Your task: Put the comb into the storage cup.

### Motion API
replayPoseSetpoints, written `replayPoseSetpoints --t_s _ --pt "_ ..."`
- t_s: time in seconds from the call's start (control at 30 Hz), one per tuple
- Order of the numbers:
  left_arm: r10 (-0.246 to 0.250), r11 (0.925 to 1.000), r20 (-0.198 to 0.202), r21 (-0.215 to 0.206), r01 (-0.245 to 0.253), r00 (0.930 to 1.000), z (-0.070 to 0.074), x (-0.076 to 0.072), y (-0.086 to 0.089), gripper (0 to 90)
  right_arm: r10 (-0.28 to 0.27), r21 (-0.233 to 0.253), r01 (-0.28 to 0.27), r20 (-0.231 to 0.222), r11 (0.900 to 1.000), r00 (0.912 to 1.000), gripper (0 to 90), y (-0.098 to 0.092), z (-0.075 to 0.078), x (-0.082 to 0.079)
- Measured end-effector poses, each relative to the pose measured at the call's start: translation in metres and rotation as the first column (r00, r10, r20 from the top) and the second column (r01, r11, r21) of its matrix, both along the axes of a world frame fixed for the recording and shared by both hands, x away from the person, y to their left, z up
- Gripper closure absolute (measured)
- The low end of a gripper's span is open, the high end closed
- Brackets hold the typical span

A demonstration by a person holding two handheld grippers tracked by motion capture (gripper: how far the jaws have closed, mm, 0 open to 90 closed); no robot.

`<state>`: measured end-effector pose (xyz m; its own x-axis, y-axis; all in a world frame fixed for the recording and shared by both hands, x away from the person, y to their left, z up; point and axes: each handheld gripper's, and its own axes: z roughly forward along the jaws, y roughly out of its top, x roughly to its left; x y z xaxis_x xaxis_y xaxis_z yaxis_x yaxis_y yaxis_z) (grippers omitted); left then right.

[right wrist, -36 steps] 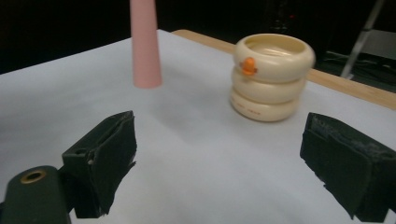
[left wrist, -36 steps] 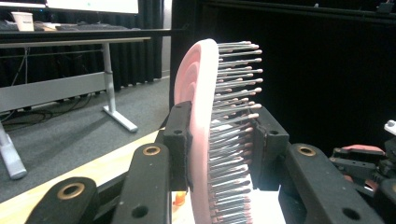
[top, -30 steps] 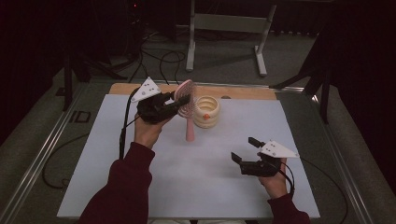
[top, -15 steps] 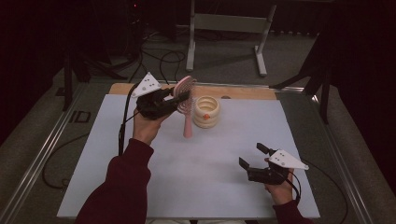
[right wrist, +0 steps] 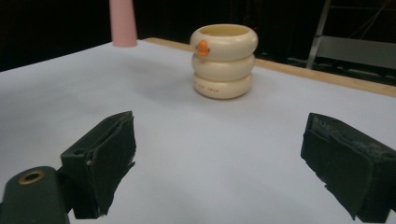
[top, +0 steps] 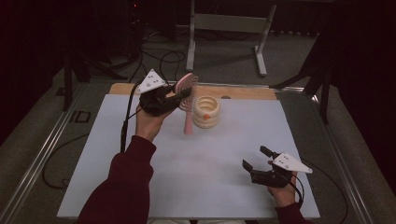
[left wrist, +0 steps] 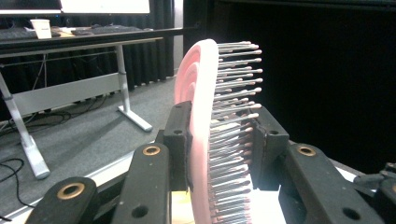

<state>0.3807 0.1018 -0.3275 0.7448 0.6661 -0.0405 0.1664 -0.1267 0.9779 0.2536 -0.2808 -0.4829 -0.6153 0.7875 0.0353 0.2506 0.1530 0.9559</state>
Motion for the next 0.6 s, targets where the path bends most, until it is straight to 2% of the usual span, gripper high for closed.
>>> replayPoseSetpoints --t_s 0.1,0.13,0.37,0.6 --pt "0.000 1.0000 0.000 0.000 0.000 1.0000 0.000 0.000 0.000 65.7 0.000 0.000 0.000 0.000 1.000 1.0000 10.0 0.000 0.000 0.000" --pt "0.011 0.9999 -0.004 0.006 -0.011 0.9999 0.001 0.005 -0.004 65.7 0.000 0.000 0.000 0.000 1.000 1.0000 10.0 0.000 0.000 0.000" --pt "0.020 0.9998 -0.006 -0.003 -0.020 0.9998 0.005 0.011 -0.007 65.7 -0.008 -0.003 0.008 -0.007 1.000 0.9999 10.1 -0.003 -0.003 -0.003" --pt "0.036 0.9993 -0.005 0.008 -0.036 0.9994 0.011 0.019 -0.013 65.7 -0.008 0.001 0.008 -0.006 1.000 1.0000 10.2 -0.003 -0.003 -0.007"
